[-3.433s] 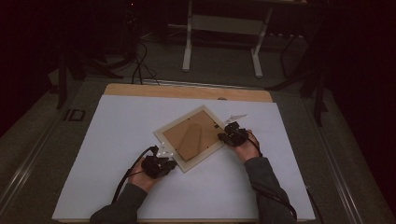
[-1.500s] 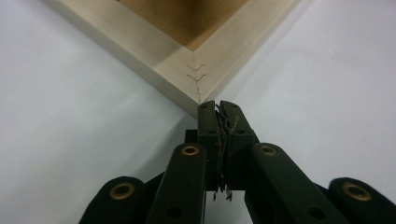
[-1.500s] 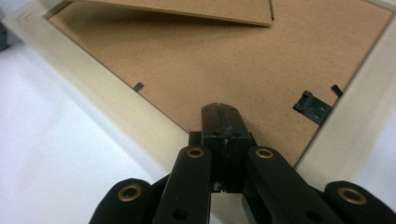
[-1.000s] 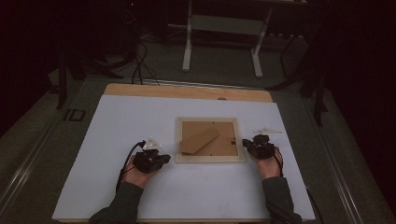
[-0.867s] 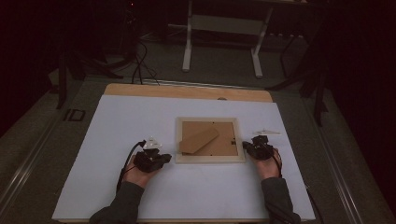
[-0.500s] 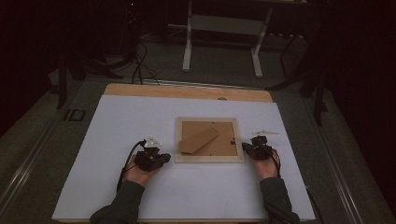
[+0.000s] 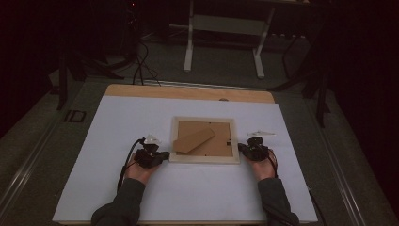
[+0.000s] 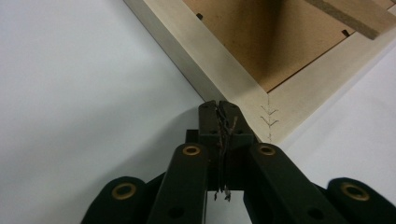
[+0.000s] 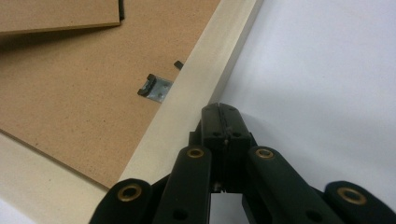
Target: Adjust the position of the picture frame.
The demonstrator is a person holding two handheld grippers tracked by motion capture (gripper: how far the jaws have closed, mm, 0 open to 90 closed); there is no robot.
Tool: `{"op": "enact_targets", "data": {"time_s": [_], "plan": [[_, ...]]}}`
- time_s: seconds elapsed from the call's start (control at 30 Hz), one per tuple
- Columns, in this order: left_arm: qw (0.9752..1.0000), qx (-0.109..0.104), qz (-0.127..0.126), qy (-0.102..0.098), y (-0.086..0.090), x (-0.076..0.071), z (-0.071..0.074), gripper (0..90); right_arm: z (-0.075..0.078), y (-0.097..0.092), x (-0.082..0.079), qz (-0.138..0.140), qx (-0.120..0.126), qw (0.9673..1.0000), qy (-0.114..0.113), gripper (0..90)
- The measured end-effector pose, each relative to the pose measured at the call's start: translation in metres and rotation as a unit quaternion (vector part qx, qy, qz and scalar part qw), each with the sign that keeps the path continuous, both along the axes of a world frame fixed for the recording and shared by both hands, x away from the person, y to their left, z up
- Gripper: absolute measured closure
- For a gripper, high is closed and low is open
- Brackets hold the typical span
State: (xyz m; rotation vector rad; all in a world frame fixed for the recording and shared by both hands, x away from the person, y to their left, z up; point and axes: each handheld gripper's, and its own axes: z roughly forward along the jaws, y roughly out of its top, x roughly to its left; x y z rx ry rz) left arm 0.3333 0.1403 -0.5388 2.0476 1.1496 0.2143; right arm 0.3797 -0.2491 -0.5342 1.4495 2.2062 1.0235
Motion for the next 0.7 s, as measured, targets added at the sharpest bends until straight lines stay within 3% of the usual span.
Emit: {"op": "enact_targets", "data": {"time_s": [0.43,0.7], "plan": [[0.9999,0.005,-0.001,0.017,0.015,-0.01,0.002,90.0,0.001,0.012,-0.007,0.034,0.001,0.9994,0.007,90.0],[0.9997,-0.004,-0.005,0.025,0.023,-0.012,0.002,90.0,0.001,0.013,-0.016,0.057,0.006,0.9982,0.018,90.0]]}}
